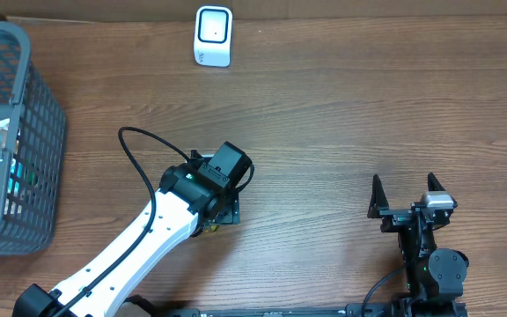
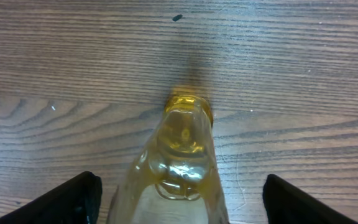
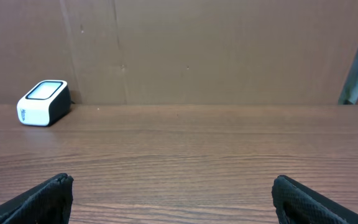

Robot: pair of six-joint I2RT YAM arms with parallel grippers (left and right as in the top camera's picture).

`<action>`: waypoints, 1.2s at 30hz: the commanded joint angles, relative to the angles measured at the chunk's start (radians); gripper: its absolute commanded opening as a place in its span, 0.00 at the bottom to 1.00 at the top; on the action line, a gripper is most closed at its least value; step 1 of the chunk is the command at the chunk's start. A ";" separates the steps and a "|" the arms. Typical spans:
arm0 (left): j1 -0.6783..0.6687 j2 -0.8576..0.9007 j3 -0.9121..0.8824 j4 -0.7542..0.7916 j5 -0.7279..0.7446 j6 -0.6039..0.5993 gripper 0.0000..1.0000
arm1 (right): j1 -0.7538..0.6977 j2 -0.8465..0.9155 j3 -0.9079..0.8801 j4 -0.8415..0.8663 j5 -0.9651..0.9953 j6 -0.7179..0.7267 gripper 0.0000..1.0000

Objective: Scan the item barcode
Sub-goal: 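Lower the yellow bottle onto the table center and release it, then reach the left gripper into the basket and grasp the green-capped jar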

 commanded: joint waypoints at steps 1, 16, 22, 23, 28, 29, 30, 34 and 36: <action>0.001 0.005 -0.010 0.003 0.013 0.008 0.88 | 0.005 -0.005 -0.010 0.006 0.005 -0.005 1.00; 0.354 0.005 0.796 -0.074 -0.047 0.279 0.93 | 0.005 -0.005 -0.010 0.006 0.005 -0.005 1.00; 0.589 0.005 1.015 -0.080 -0.147 0.292 0.94 | 0.005 -0.005 -0.010 0.006 0.005 -0.005 1.00; 0.638 0.005 1.036 -0.079 -0.148 0.291 0.93 | 0.005 -0.005 -0.010 0.006 0.005 -0.005 1.00; 0.886 0.008 1.067 -0.063 -0.133 0.234 0.91 | 0.005 -0.005 -0.010 0.006 0.005 -0.005 1.00; 0.929 0.014 1.067 -0.062 -0.114 0.224 0.92 | 0.005 -0.005 -0.010 0.006 0.005 -0.005 1.00; 0.978 0.022 1.067 -0.064 -0.083 0.214 0.92 | 0.005 -0.005 -0.010 0.006 0.005 -0.005 1.00; 1.136 0.074 1.067 -0.095 0.046 0.188 0.93 | 0.005 -0.005 -0.010 0.006 0.005 -0.005 1.00; 1.204 0.112 1.067 -0.121 0.096 0.185 0.93 | 0.005 -0.005 -0.010 0.006 0.005 -0.005 1.00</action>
